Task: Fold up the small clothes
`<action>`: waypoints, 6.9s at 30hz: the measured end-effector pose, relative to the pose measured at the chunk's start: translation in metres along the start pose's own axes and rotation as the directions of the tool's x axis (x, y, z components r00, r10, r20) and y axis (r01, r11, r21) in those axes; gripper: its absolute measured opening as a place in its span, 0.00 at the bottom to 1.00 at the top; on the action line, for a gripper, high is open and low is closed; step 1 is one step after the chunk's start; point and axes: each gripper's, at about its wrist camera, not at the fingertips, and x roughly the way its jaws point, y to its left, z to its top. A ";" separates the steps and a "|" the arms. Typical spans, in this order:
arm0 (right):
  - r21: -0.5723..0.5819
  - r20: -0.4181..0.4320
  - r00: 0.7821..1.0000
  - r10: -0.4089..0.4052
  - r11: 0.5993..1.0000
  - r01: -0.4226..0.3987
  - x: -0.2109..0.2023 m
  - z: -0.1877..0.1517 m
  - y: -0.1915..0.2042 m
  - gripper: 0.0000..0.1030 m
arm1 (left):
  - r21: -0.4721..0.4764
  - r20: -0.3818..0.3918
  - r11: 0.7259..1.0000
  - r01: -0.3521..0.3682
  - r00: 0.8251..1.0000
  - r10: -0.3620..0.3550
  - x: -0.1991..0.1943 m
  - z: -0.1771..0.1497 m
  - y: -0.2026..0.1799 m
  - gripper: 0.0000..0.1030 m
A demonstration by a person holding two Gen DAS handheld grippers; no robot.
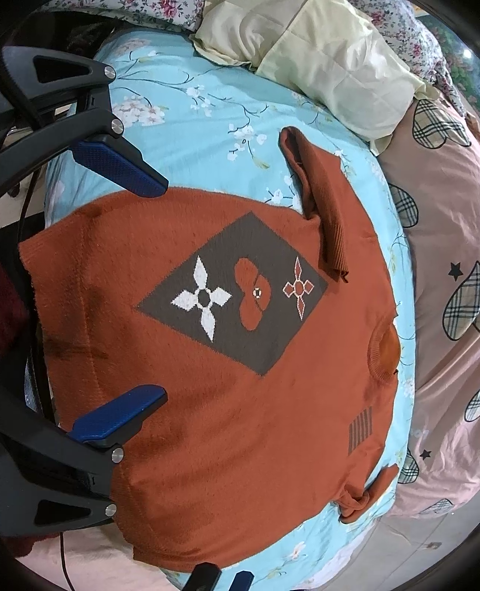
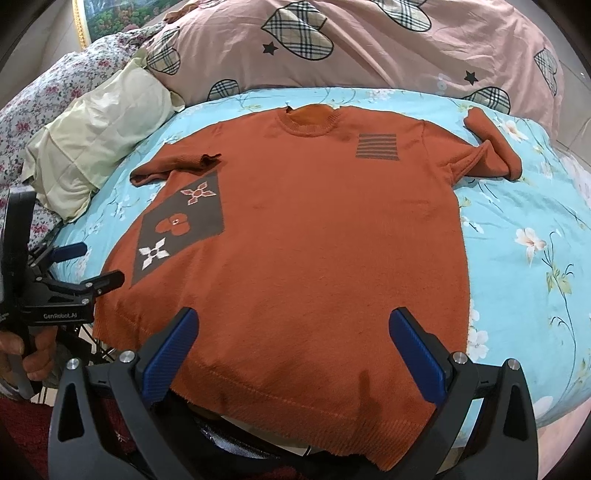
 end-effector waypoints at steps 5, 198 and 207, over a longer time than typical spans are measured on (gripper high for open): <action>0.030 -0.011 1.000 -0.027 0.999 0.027 0.007 0.011 -0.018 0.88 | -0.005 -0.004 1.000 0.016 1.000 -0.016 0.010 0.007 0.001 0.99; 0.323 -0.090 0.947 0.308 0.908 -0.265 0.140 0.099 -0.027 0.40 | 0.456 0.053 0.887 0.073 0.993 -0.109 0.182 0.187 0.096 0.29; 0.296 -0.054 0.946 0.321 0.909 -0.292 0.124 0.101 -0.022 0.40 | 0.164 0.188 0.973 0.161 0.963 -0.191 0.125 0.172 0.150 0.07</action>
